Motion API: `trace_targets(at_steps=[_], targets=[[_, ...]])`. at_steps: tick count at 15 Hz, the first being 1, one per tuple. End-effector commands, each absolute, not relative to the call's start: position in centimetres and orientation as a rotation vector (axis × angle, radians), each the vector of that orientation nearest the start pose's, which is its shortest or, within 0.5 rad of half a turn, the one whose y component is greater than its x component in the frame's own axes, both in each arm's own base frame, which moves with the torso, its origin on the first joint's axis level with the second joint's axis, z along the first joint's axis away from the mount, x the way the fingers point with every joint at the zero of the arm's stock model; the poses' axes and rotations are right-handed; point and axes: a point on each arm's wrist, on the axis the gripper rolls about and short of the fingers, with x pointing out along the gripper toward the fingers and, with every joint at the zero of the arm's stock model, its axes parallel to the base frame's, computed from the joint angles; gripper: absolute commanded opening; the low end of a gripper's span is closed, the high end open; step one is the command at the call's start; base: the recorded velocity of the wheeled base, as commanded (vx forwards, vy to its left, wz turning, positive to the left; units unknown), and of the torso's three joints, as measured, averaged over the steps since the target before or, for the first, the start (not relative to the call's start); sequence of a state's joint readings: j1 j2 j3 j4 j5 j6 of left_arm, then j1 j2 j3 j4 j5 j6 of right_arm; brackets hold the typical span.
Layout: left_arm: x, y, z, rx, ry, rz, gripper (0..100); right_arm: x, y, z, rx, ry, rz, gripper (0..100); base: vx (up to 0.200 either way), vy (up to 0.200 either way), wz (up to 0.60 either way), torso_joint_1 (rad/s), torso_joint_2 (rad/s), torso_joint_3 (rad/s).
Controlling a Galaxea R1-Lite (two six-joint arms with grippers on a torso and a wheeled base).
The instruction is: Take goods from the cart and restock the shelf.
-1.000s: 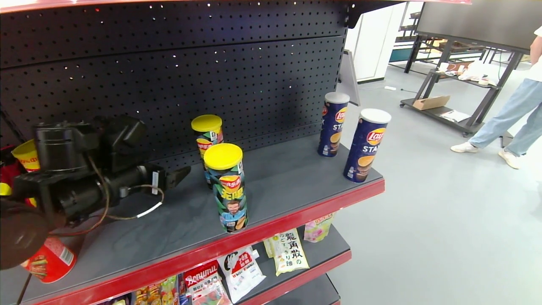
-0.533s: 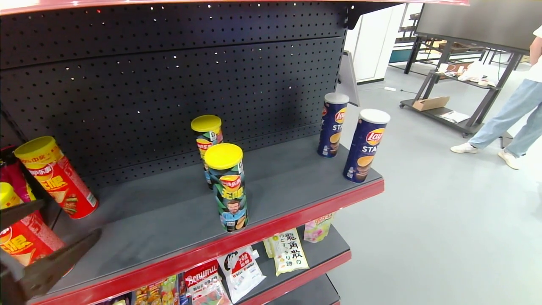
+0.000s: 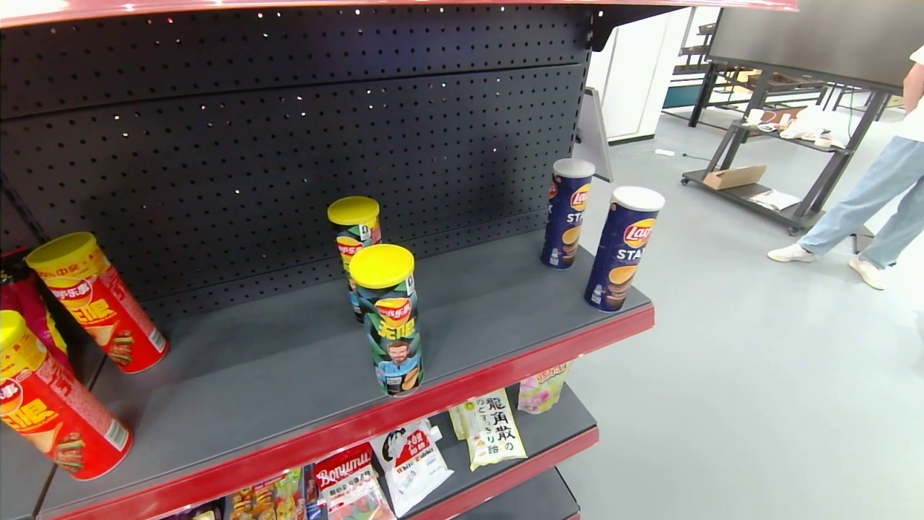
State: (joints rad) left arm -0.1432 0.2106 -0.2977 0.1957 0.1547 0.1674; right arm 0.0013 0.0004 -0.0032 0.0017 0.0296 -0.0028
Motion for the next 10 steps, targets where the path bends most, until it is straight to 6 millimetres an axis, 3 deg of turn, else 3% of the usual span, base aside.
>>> trace_targets(at_steps=[1,8,10], targets=[[-2.80,0.75,13.92,0.197,0.077,0.002,100,-2.30,0.07,7.62,-0.003,-0.002,0.032,100,0.000,0.000,0.00,0.000,0.00,0.000],[-2.87,0.77,13.96,0.202,0.067,-0.014,100,-2.30,0.06,7.62,-0.009,-0.002,0.028,100,0.000,0.000,0.00,0.000,0.00,0.000],[-2.85,0.77,13.97,0.202,0.068,-0.020,100,-2.30,0.05,7.62,-0.009,-0.002,0.026,100,0.000,0.000,0.60,-0.002,0.00,0.002]])
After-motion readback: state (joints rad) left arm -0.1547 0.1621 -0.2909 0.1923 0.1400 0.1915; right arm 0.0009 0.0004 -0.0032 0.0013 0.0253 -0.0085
